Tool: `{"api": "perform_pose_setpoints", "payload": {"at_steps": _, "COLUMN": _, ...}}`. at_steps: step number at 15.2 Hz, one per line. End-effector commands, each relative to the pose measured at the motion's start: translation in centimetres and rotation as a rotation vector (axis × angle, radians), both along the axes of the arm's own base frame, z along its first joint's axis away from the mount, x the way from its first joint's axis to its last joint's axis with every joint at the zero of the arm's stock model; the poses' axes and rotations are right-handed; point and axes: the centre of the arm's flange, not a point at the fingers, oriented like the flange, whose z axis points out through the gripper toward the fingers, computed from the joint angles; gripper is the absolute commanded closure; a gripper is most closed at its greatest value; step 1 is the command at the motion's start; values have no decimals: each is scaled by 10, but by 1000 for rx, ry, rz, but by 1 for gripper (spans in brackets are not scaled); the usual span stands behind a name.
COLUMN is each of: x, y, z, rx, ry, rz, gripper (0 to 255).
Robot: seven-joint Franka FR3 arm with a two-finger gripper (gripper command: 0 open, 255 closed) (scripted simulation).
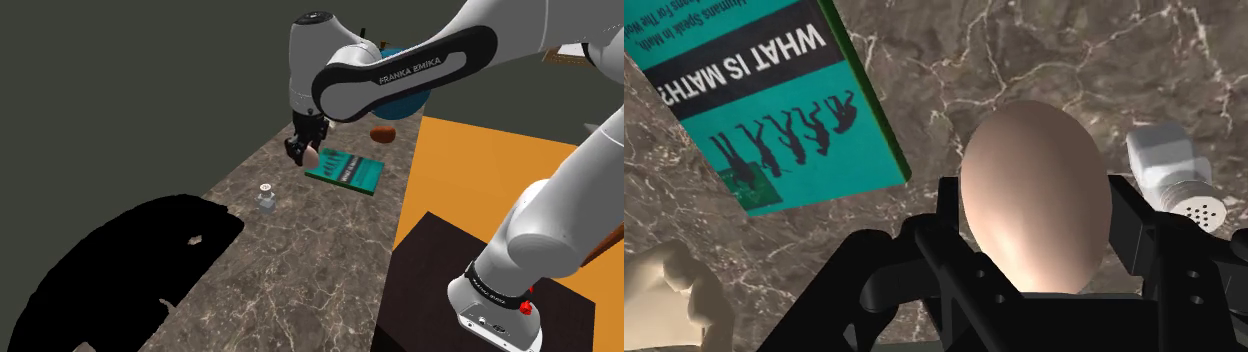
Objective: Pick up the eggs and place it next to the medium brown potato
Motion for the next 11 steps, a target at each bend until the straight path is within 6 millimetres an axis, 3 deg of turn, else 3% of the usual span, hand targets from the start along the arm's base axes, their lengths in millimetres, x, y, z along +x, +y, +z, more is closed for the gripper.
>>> {"api": "perform_pose_setpoints", "payload": {"at_steps": 1, "x": -3, "y": -26, "z": -1, "rx": 0, "ry": 0, "rz": 2, "gripper": 255}}
{"api": "perform_pose_setpoints", "payload": {"at_steps": 11, "x": -20, "y": -157, "z": -1, "rx": 0, "ry": 0, "rz": 2, "gripper": 255}}
